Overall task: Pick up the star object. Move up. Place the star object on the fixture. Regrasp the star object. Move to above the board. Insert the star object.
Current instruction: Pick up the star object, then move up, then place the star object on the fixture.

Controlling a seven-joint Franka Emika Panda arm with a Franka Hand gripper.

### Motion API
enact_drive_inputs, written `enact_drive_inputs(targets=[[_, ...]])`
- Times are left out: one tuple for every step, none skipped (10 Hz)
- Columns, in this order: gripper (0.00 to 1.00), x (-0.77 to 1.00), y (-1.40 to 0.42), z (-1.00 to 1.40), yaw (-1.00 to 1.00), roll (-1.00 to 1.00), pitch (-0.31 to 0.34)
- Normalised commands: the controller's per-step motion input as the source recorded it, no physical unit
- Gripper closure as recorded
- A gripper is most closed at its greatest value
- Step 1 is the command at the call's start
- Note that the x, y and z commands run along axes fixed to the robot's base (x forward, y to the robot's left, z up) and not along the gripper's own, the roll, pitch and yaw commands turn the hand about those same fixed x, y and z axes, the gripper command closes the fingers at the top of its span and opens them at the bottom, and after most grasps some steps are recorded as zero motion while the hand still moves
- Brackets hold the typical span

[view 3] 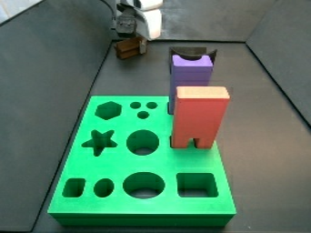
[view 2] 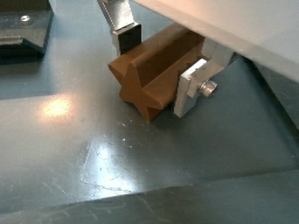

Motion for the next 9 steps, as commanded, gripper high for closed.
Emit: enact_drive_inputs(targets=[[1.00, 0.00, 0.00, 0.00, 0.00, 0.00, 0.000], [1.00, 0.00, 0.00, 0.83, 0.00, 0.00, 0.000], [1.00, 0.04, -0.03, 0.83, 0.02, 0.00, -0.010], [1.00, 0.02, -0.03, 0.71, 0.01, 0.01, 0.026], [1.00, 0.02, -0.02, 0.63, 0.01, 0.02, 0.046], [1.00, 0.00, -0.01, 0.40, -0.01, 0.06, 0.080], [1.00, -0.01, 0.00, 0.31, -0.01, 0.07, 0.090], [1.00, 0.00, 0.00, 1.00, 0.00, 0.00, 0.000], [1.00, 0.01, 0.00, 1.00, 0.02, 0.02, -0.008]])
